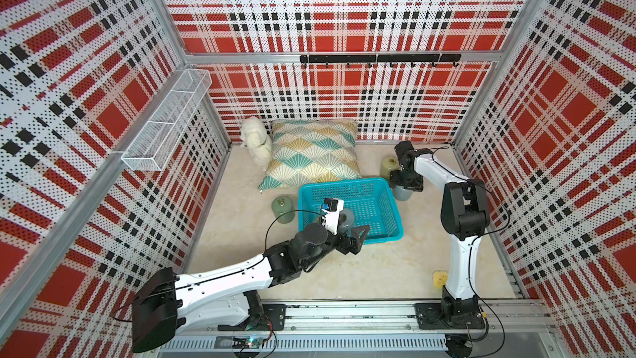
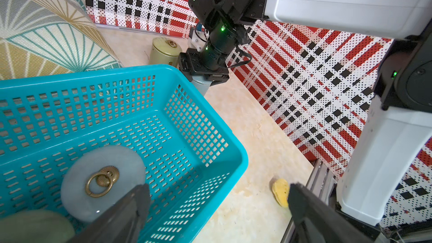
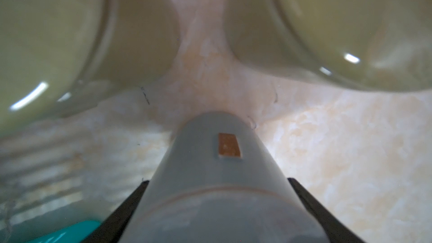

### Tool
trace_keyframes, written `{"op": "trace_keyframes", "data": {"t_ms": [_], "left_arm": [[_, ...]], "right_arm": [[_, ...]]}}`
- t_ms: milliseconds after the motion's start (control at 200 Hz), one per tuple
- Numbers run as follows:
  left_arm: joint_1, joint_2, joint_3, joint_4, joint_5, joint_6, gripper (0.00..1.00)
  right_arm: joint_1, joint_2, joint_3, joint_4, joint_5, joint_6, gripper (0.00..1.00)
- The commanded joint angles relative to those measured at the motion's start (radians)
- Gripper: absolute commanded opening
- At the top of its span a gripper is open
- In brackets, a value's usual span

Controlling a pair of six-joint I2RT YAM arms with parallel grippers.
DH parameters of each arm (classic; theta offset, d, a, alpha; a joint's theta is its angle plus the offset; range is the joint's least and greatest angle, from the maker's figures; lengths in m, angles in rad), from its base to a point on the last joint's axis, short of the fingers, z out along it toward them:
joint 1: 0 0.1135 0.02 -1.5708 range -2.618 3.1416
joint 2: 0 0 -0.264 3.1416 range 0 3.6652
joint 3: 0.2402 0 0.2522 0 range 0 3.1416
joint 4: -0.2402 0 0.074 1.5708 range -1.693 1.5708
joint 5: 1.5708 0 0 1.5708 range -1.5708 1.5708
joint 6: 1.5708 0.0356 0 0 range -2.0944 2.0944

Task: Take the tea canister out of the basket
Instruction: Place the tea canister at the center of the board.

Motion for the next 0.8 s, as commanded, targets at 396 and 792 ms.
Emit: {"op": "trace_keyframes", "data": {"t_ms": [396,792], "left_arm": [[0.008,-0.009,-0.012,-0.014,-0.012,0.016,0.99],[0.034,-0.026,-0.013,-0.038,-0.027,0.006,0.99]], "right_arm": [[0.0,-0.03,-0.002,0.042,0.003,0.007,0.95],[-0.005,-0.186,-0.046,0.042,0.013,0.03,1.0]]}}
